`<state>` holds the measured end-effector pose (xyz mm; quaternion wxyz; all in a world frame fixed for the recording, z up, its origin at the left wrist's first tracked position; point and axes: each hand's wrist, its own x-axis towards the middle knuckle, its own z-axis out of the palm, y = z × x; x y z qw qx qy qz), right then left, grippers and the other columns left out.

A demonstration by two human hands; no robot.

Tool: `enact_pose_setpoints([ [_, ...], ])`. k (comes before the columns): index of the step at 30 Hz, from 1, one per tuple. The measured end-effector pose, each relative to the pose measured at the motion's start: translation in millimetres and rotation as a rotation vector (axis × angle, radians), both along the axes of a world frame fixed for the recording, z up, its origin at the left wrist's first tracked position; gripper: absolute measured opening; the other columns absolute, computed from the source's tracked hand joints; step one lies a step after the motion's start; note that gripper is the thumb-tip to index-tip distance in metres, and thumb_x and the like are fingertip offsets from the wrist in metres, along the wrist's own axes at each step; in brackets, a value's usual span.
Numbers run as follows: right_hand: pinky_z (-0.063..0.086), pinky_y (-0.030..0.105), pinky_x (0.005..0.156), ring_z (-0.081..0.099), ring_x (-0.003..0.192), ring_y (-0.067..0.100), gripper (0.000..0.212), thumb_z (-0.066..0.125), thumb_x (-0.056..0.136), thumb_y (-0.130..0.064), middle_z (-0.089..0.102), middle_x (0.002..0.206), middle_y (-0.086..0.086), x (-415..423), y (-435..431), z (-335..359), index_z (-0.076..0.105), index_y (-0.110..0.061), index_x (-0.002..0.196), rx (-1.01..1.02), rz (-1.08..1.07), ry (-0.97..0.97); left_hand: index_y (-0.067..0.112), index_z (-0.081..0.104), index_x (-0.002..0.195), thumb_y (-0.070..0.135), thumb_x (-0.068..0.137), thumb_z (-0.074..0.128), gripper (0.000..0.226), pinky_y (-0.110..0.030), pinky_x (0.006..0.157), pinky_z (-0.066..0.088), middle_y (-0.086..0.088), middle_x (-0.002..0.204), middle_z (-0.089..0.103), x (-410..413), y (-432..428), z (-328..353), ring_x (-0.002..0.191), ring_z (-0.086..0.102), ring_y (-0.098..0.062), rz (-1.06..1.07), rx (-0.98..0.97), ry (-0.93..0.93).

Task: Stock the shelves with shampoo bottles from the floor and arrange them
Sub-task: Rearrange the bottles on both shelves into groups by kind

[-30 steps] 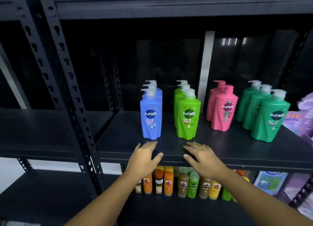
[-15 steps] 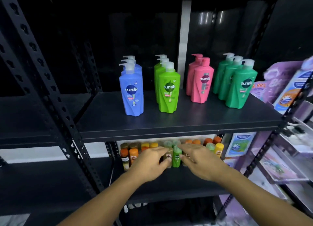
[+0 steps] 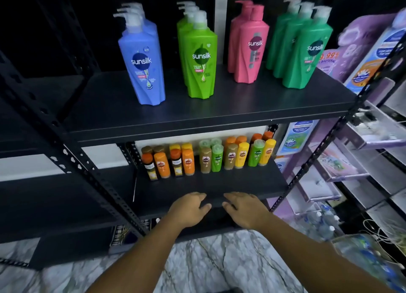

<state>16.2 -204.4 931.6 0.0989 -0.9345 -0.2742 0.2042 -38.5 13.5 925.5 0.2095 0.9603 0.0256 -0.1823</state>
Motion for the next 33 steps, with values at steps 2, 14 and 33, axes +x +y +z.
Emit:
enact_pose_setpoints([
  [2, 0.025, 0.042, 0.120, 0.033, 0.148, 0.018, 0.060, 0.028, 0.104, -0.056, 0.037, 0.161, -0.004, 0.5, -0.8, -6.6, 0.035, -0.026, 0.155, -0.019, -0.005, 0.015, 0.020, 0.039, 0.158, 0.056, 0.104, 0.044, 0.065, -0.037, 0.116, 0.038, 0.001, 0.162, 0.039, -2.4, 0.2, -9.4, 0.146, 0.039, -0.020, 0.005, 0.002, 0.016],
  [14, 0.023, 0.044, 0.121, 0.028, 0.150, 0.018, 0.060, 0.028, 0.104, -0.054, 0.033, 0.163, -0.004, 48.9, -3.4, -32.5, 0.029, -0.027, 0.158, -0.062, 0.062, -0.005, 0.018, 0.041, 0.156, 0.052, 0.104, 0.046, 0.062, -0.037, 0.113, 0.040, 0.000, 0.160, 0.041, 34.0, -4.4, -46.3, 0.143, 0.043, -0.020, 0.037, -0.003, -0.043],
  [33, 0.026, 0.044, 0.120, 0.032, 0.148, 0.015, 0.057, 0.031, 0.104, -0.055, 0.038, 0.160, -0.007, 149.3, -49.1, -195.8, 0.034, -0.031, 0.155, 0.112, 0.227, -0.094, 0.023, 0.044, 0.154, 0.054, 0.102, 0.048, 0.060, -0.035, 0.114, 0.040, 0.003, 0.160, 0.043, 81.7, -57.2, -204.5, 0.143, 0.044, -0.018, 0.338, 0.070, -0.201],
])
